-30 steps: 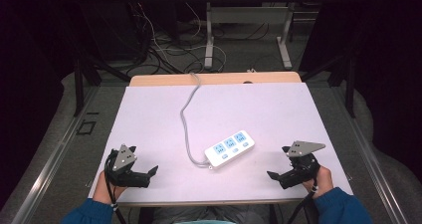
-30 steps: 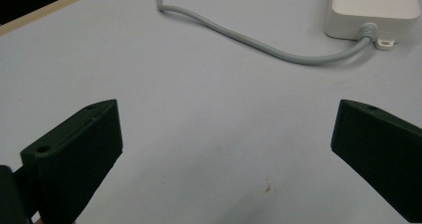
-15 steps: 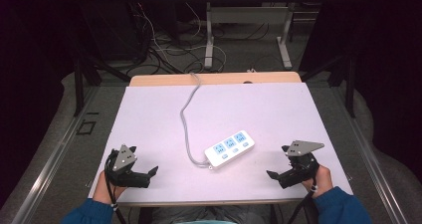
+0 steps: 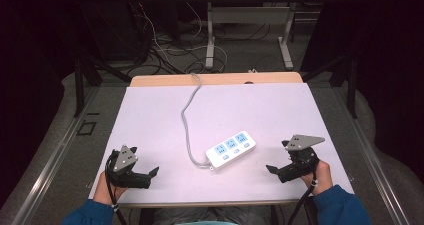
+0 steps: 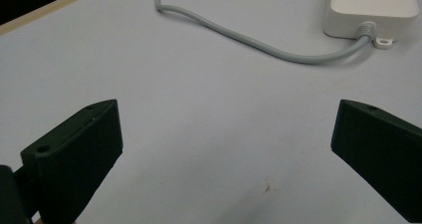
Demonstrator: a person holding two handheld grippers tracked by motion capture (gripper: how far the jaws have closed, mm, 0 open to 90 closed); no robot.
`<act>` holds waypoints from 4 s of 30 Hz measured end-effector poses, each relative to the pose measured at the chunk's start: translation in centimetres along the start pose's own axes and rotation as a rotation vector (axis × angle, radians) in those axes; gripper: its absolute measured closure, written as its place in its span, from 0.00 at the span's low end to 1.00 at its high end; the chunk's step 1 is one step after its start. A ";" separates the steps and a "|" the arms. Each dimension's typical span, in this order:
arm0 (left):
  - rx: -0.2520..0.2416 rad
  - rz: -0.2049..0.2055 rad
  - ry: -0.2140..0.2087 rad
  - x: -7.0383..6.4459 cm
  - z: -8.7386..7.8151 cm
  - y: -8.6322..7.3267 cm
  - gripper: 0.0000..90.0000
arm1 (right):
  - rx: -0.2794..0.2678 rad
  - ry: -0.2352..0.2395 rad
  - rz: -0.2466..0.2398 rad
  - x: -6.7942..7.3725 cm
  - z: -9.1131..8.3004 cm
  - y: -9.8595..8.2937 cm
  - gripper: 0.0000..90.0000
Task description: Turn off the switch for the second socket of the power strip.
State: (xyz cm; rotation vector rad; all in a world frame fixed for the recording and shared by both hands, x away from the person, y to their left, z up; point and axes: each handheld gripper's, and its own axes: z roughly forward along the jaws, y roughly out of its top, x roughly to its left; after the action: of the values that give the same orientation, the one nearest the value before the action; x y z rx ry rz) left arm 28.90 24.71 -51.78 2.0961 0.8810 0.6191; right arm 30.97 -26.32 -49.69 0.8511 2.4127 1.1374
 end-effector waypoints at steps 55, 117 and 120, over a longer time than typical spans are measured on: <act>0.007 0.015 0.003 -0.1 0.2 0.1 0.00 | -0.014 0.017 -0.019 -1.1 4.1 5.0 0.00; 0.008 0.009 -0.013 -0.1 0.4 0.1 0.00 | 0.015 0.105 -0.019 -0.7 10.0 7.9 0.00; 0.007 0.014 -0.011 -0.1 0.4 0.1 0.00 | -0.005 0.095 -0.006 -0.7 10.0 7.8 0.00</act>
State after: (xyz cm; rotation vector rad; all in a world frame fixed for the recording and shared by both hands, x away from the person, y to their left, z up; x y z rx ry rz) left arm 29.14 24.41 -51.92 2.1111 0.8644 0.6125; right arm 39.68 -17.05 -49.78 0.8044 2.4862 1.2064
